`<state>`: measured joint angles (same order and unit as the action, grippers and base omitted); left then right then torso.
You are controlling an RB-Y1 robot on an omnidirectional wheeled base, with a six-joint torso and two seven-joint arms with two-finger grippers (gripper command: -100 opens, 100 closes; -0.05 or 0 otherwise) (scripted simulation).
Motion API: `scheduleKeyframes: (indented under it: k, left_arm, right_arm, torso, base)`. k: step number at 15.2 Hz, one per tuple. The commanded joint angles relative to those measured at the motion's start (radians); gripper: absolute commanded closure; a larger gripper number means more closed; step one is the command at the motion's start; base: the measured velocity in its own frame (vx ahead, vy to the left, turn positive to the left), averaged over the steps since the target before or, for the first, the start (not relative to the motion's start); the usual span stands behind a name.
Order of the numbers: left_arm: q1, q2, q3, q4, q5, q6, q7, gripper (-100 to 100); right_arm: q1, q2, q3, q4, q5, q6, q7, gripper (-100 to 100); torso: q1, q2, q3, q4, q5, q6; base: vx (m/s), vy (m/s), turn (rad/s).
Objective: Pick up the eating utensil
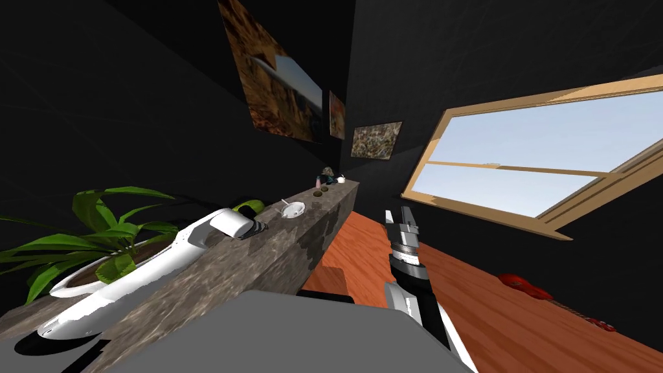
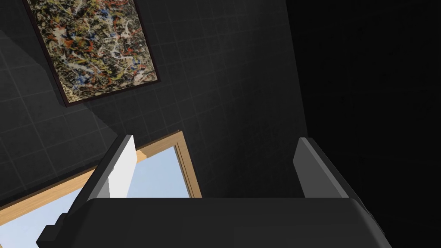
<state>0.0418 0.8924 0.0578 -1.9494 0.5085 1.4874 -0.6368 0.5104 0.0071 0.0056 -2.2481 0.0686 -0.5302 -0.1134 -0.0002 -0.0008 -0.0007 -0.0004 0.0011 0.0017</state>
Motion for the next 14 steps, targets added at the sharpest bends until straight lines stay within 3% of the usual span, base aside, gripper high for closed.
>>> scheduleKeyframes:
  k: [1, 3, 4, 5, 12, 14]
  left_arm:
    - [-0.001, 0.010, 0.010, -0.024, 0.018, 0.030, -0.001, 100]
    - [-0.002, 0.015, 0.015, -0.038, 0.028, 0.048, -0.001, 100]
    - [0.000, 0.010, 0.010, -0.029, 0.018, 0.031, 0.001, 100]
    - [-0.016, 0.042, 0.020, -0.019, 0.017, 0.043, 0.001, -100]
    - [-0.075, 0.135, 0.056, 0.041, 0.019, 0.065, -0.008, -100]
    - [-0.089, 0.134, 0.067, 0.069, 0.034, 0.068, -0.019, -100]
  right_arm:
    - [0.000, 0.000, 0.000, 0.000, 0.000, 0.000, 0.000, 0]
    - [0.000, 0.000, 0.000, 0.000, 0.000, 0.000, 0.000, 0]
    - [0.000, 0.000, 0.000, 0.000, 0.000, 0.000, 0.000, 0]
    - [0.000, 0.000, 0.000, 0.000, 0.000, 0.000, 0.000, 0]
    - [0.000, 0.000, 0.000, 0.000, 0.000, 0.000, 0.000, 0]
    - [0.000, 0.000, 0.000, 0.000, 0.000, 0.000, 0.000, 0]
  torso:
    - [0.000, 0.000, 0.000, 0.000, 0.000, 0.000]
    - [-0.002, -0.002, -0.001, 0.000, -0.001, 0.000]
    - [-0.003, -0.002, -0.001, 0.000, -0.001, 0.000]
    - [-0.003, -0.003, -0.002, -0.001, -0.001, 0.000]
    - [-0.016, -0.008, -0.004, -0.002, -0.004, 0.002]
    - [-0.015, -0.009, -0.005, -0.002, -0.004, 0.002]
  base:
    - [0.002, -0.006, 0.045]
    - [0.023, -0.023, 0.052]
    - [0.019, -0.016, 0.016]
    - [0.020, -0.061, -0.126]
    - [0.060, -0.159, -0.219]
    - [0.099, -0.122, -0.221]
